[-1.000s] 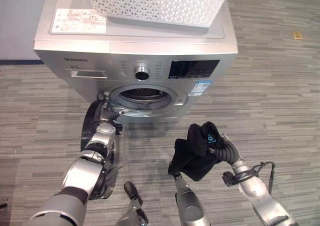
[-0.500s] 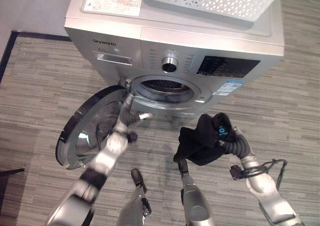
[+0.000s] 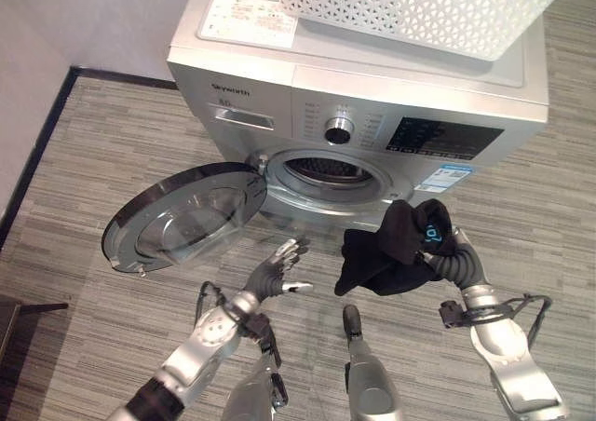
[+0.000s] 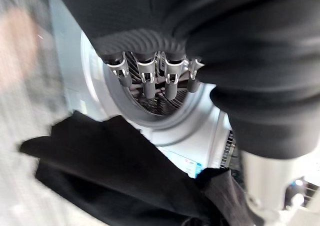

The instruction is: Grab the laundry basket,head to the washer,open it,put in the laundry and shut it.

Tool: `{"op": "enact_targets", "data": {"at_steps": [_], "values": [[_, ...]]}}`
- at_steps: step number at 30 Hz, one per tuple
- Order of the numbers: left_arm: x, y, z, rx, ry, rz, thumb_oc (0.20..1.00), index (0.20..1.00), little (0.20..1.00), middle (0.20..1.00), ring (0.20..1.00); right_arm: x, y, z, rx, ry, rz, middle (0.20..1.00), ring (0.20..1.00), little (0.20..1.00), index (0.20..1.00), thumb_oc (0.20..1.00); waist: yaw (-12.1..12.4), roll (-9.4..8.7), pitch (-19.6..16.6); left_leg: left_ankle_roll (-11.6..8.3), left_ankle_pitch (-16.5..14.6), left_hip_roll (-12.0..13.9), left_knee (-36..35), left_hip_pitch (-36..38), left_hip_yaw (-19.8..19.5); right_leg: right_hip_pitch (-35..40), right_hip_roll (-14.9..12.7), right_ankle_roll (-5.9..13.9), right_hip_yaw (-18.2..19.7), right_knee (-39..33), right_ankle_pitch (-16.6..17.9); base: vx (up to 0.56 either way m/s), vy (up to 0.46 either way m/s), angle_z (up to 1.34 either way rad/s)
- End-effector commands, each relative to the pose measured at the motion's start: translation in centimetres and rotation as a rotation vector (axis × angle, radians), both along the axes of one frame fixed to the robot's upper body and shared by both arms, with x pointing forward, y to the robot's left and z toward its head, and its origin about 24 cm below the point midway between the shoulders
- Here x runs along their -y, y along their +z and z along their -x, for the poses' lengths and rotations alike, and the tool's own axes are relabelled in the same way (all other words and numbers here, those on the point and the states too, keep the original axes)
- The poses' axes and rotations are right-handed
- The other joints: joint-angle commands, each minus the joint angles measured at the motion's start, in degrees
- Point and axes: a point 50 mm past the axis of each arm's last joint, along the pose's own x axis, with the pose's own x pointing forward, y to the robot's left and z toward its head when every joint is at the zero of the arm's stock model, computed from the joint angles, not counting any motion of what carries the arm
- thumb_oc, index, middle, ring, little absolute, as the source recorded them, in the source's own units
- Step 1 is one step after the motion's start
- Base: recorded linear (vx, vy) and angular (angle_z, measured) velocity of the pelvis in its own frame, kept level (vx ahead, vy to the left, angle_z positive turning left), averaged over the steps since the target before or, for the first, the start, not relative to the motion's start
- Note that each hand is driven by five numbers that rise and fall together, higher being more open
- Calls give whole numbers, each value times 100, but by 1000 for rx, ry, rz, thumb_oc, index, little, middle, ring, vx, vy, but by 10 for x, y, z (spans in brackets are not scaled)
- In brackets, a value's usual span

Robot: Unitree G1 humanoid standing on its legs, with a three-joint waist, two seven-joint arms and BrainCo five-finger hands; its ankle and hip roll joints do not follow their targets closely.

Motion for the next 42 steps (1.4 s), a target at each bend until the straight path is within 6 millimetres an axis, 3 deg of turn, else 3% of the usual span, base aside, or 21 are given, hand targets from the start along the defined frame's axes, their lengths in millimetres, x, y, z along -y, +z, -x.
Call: {"op": "enact_targets", "data": {"at_steps": [1, 6, 15, 20, 26, 33, 37, 42], "values": [[16, 13, -13, 113, -6, -28, 1000, 1000, 1000, 1000, 1000, -10, 28, 1, 167, 48, -49, 200, 200, 200, 200, 200, -59, -200, -527, -152, -740, 174, 38, 372, -179, -269, -148, 150, 246, 8, -49, 0, 0, 0], [40, 22, -23, 166, -37, -56, 1000, 1000, 1000, 1000, 1000, -18, 45, -15, 260, 41, -48, 200, 200, 200, 200, 200, -63, -218, -478, -142, -736, 151, 38, 305, -195, -324, -158, 150, 239, 8, -18, 0, 0, 0], [63, 31, -25, 191, -125, -53, 1000, 1000, 1000, 1000, 1000, -44, 84, -42, 444, 80, -70, 200, 200, 200, 200, 200, 79, -187, -333, -122, -675, 127, 38, 115, -260, -454, -185, 140, 189, 8, 14, -5, -1, 1], [69, 28, -21, 192, -158, -75, 1000, 1000, 1000, 1000, 1000, -56, 95, -49, 494, 107, -92, 200, 200, 200, 200, 200, 163, -192, -291, -111, -657, 112, 38, 48, -306, -481, -196, 140, 161, 8, 22, -8, -2, 13], [79, 29, -21, 227, -150, -91, 1000, 1000, 1000, 1000, 1000, -66, 101, -50, 521, 135, -131, 200, 200, 200, 200, 200, 211, -217, -232, -119, -632, 109, 38, -4, -339, -502, -202, 132, 133, 8, 17, 0, 0, 0], [107, 23, -24, 204, -146, -132, 1000, 1000, 1000, 1000, 1000, -84, 108, -55, 542, 183, -176, 200, 200, 200, 200, 200, 210, -254, -178, -138, -610, 117, 38, -59, -359, -532, -207, 131, 99, 8, 27, -1, -4, 3], [124, 16, -31, 208, -86, -229, 1000, 1000, 1000, 1000, 1000, -106, 115, -54, 553, 267, -256, 200, 200, 200, 200, 200, 183, -289, -123, -171, -593, 133, 38, -102, -347, -567, -198, 126, 104, 8, 30, -9, -4, 6], [137, 25, -33, 252, -85, -251, 1000, 1000, 1000, 1000, 1000, -118, 115, -57, 528, 308, -289, 200, 200, 200, 200, 200, 168, -273, -75, -190, -585, 142, 38, -113, -333, -597, -191, 119, 110, 8, 38, -1, 0, 1]]}}
